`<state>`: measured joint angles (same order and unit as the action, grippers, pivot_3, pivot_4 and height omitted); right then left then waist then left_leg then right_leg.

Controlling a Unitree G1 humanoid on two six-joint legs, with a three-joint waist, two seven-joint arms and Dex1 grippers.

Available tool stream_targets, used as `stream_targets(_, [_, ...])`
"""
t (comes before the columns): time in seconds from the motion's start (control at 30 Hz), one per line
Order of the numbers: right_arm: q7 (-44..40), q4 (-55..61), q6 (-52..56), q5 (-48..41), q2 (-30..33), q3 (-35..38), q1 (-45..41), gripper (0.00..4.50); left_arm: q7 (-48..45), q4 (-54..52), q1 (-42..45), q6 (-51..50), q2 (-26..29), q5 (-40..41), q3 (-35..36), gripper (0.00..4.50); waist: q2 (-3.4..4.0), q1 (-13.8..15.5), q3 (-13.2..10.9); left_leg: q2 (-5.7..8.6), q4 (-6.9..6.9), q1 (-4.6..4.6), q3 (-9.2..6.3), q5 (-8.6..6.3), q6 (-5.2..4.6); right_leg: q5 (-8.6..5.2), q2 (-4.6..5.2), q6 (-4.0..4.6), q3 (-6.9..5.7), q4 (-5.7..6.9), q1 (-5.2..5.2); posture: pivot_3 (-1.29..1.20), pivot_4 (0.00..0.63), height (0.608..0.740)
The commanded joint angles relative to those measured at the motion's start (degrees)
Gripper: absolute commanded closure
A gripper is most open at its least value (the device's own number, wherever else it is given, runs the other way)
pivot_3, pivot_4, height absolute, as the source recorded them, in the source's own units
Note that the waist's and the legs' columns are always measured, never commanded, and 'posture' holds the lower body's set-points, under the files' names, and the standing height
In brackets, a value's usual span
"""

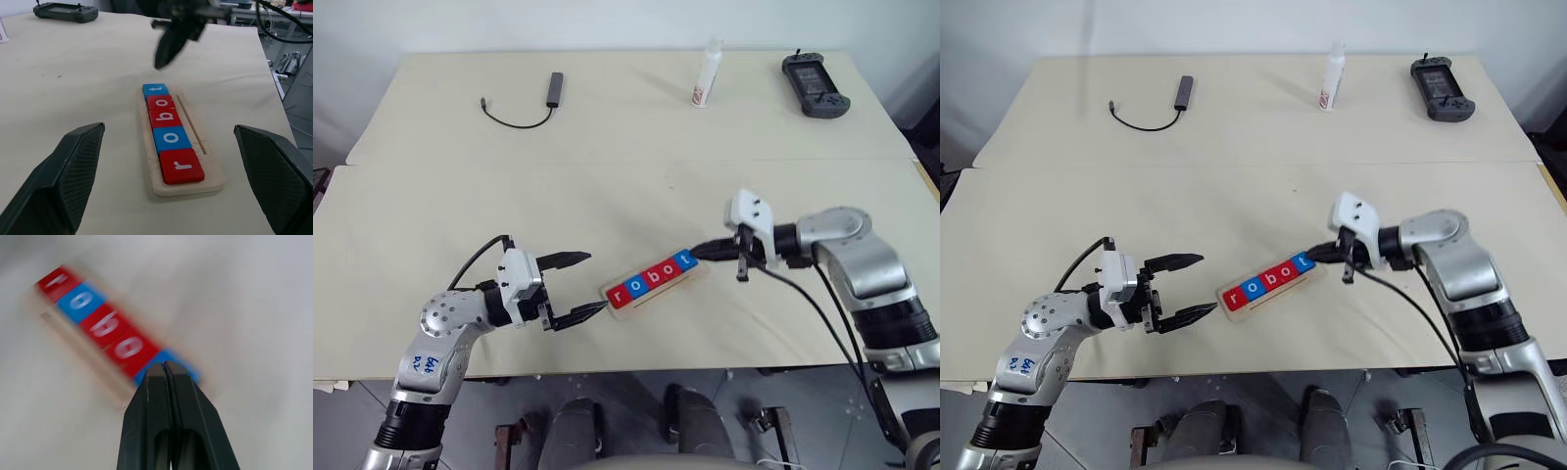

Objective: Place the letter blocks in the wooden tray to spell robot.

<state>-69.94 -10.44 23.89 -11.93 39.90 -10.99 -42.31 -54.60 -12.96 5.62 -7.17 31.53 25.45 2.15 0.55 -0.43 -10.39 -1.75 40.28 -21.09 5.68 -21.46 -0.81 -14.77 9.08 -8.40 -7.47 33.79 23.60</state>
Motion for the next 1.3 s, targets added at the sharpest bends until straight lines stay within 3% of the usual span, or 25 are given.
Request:
stream_targets(0.03, [0.46, -7.83, -7.11, 2.39, -3.35, -1.04, -3.65, 4.47, 0.54, -1.62, -0.87, 1.14, 0.56, 0.30, 1.91, 0.00, 0.00, -0.19, 0.00, 0.00, -0.01, 0.00, 0.00, 0.00, 0.00, 0.00, 0.00, 0.00, -0.01, 0.00, 0.01, 0.00, 0.150, 0.740])
stream_targets(0.23, [-3.34, -21.72, -15.30, 6.51, -8.71, -4.71, -9.26, 4.47, 1.92, -2.98, -3.98, 1.34, 1.19, 0.32, 4.14, 0.00, 0.00, -1.02, 0.00, 0.01, -0.08, -0.05, -0.02, 0.00, 0.00, 0.00, 0.00, 0.00, -0.05, -0.04, 0.01, 0.00, 0.150, 0.740])
stream_targets(0.43, [-7.99, -24.91, -17.29, 8.21, -9.12, -6.13, -10.50, 4.47, 2.88, -4.22, -6.00, 1.27, 1.28, 0.34, 5.05, 0.00, 0.02, -1.18, 0.00, 0.00, -0.09, -0.04, -0.06, 0.00, 0.01, 0.00, 0.00, 0.01, -0.07, -0.04, 0.01, 0.00, 0.150, 0.740])
stream_targets(1.0, [-9.28, -11.93, -10.52, 6.95, -5.04, -4.19, -2.53, 4.47, 1.82, -2.31, -3.61, 1.25, 1.26, 0.20, 3.97, 0.00, 0.01, -1.15, 0.00, 0.00, -0.08, -0.02, -0.05, 0.01, 0.01, 0.00, 0.00, 0.01, -0.05, -0.03, 0.00, 0.00, 0.150, 0.740])
stream_targets(1.3, [-6.95, -10.60, -10.09, 7.01, -5.00, -2.53, -1.49, 4.47, 1.35, -1.93, -3.07, 1.25, 1.23, 0.09, 3.80, 0.00, 0.01, -1.14, 0.00, 0.00, -0.07, -0.01, -0.05, 0.01, 0.01, 0.00, 0.00, 0.01, -0.05, -0.01, 0.00, 0.00, 0.150, 0.740])
